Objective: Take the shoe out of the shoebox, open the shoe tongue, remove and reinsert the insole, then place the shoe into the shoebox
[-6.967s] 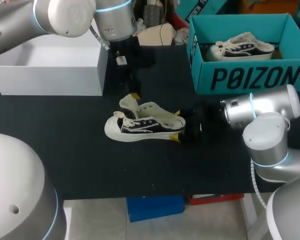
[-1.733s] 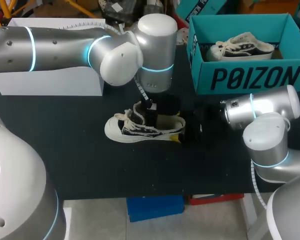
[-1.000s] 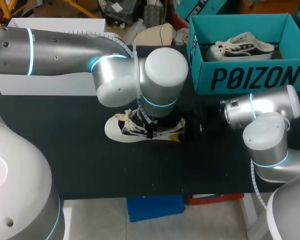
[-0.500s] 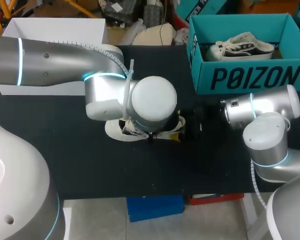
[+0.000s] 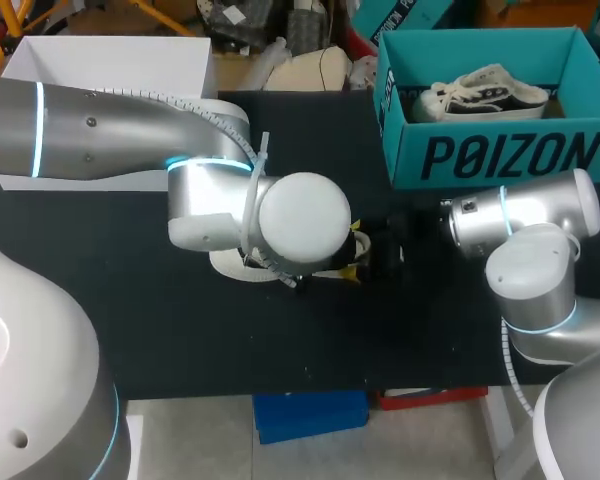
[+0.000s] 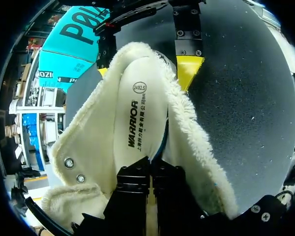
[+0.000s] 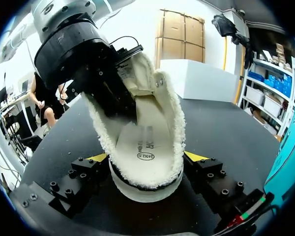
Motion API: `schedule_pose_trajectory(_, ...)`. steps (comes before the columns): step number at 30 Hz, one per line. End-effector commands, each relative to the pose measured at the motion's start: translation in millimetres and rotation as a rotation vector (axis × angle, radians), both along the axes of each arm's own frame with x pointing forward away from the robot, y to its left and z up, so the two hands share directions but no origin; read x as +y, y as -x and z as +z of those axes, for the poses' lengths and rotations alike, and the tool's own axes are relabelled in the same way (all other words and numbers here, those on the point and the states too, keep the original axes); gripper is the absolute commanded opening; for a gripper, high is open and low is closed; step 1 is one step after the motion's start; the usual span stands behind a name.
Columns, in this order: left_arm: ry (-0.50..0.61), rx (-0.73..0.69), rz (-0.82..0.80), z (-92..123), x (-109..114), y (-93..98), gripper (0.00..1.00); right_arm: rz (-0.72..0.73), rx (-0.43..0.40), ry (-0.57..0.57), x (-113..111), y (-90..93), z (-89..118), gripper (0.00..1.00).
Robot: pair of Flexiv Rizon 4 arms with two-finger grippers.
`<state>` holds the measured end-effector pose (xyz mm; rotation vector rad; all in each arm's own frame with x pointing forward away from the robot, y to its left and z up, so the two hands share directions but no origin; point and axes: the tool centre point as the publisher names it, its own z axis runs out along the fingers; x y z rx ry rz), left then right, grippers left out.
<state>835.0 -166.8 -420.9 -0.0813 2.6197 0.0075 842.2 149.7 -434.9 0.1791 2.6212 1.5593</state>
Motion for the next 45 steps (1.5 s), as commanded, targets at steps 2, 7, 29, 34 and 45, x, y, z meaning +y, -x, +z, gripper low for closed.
schedule_pose_trajectory(2, 0.052, 0.132, -0.018, -16, 15, -27.0, 0.0, 0.0, 0.002, 0.002, 0, 0.9, 1, 0.0)
schedule_pose_trajectory(7, -0.012, 0.255, -0.09, -7, 12, -21.3, 0.0, 0.0, 0.002, 0.002, 0, 0.9, 1, 0.0)
schedule_pose_trajectory(29, 0.045, 0.521, -0.141, 22, 6, -2.4, 0.0, 0.0, 0.002, 0.002, 0, 0.9, 1, 0.0)
schedule_pose_trajectory(34, 0.076, 0.534, -0.138, 33, 7, -2.7, 0.0, 0.0, 0.002, 0.002, 0, 0.9, 1, 0.0)
schedule_pose_trajectory(45, 0.128, 0.516, -0.146, 56, 6, -2.5, 0.0, 0.0, 0.002, 0.002, 0, 0.9, 1, 0.0)
